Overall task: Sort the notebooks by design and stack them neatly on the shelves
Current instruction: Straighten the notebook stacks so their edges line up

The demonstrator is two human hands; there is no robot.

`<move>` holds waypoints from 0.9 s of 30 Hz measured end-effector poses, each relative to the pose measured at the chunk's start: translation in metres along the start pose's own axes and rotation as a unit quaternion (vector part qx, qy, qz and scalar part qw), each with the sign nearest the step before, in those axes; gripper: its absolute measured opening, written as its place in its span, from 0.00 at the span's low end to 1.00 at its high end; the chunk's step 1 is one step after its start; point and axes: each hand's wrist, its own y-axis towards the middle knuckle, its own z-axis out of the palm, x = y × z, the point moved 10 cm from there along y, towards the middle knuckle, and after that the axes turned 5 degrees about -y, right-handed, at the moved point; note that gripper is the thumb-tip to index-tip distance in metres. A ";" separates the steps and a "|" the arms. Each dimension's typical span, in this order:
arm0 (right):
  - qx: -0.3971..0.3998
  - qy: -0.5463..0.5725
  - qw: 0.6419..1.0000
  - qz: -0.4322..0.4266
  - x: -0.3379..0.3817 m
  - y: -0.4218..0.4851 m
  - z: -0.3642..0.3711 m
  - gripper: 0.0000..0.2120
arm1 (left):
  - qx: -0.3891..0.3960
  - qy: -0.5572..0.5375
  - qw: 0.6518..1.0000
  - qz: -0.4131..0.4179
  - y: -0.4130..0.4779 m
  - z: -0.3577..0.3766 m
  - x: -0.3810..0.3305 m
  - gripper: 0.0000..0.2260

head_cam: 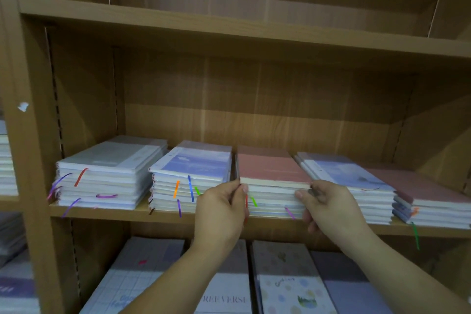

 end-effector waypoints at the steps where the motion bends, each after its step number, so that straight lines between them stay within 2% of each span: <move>1: -0.003 -0.001 1.000 0.001 0.000 -0.001 0.000 0.04 | -0.001 -0.001 1.000 -0.002 0.000 0.000 0.001 0.09; 3: -0.009 0.002 1.000 0.012 -0.001 -0.002 -0.002 0.04 | 0.007 0.005 1.000 0.000 0.000 0.001 0.000 0.09; 5: -0.015 -0.004 1.000 0.020 0.000 -0.004 -0.005 0.10 | 0.012 0.012 1.000 0.011 -0.002 0.000 -0.005 0.09; 8: -0.080 -0.102 0.991 -0.034 0.017 -0.015 -0.025 0.21 | 0.013 0.019 0.999 0.028 -0.009 -0.010 -0.014 0.15; 9: -0.103 -0.135 0.983 -0.070 0.028 -0.021 -0.031 0.21 | 0.011 0.025 0.999 0.041 -0.013 -0.012 -0.018 0.16; 11: -0.111 -0.131 0.974 -0.145 0.063 -0.040 -0.022 0.12 | 0.009 0.048 0.997 0.059 -0.024 -0.031 -0.023 0.14; 14: -0.068 -0.107 0.971 -0.203 0.097 -0.052 0.023 0.03 | -0.001 0.067 0.996 0.056 -0.034 -0.063 -0.019 0.08; 16: -0.032 -0.072 0.981 -0.175 0.103 -0.053 0.061 0.03 | -0.030 0.097 0.994 0.049 -0.035 -0.101 -0.012 0.05; 18: -0.012 -0.055 0.990 -0.130 0.100 -0.053 0.091 0.11 | -0.055 0.126 0.990 0.016 -0.035 -0.142 0.001 0.06; 19: -0.007 -0.063 0.991 -0.116 0.099 -0.052 0.101 0.13 | -0.064 0.142 0.988 0.008 -0.034 -0.160 0.007 0.07; 21: -0.015 -0.102 0.988 -0.112 0.101 -0.053 0.110 0.12 | -0.074 0.189 0.979 0.009 -0.033 -0.187 0.014 0.05; 24: -0.044 -0.155 0.980 -0.115 0.102 -0.053 0.111 0.14 | -0.067 0.203 0.977 0.005 -0.026 -0.198 0.020 0.03; 27: -0.011 -0.183 0.978 -0.094 0.090 -0.050 0.128 0.19 | -0.022 0.180 0.983 -0.007 -0.018 -0.187 0.029 0.01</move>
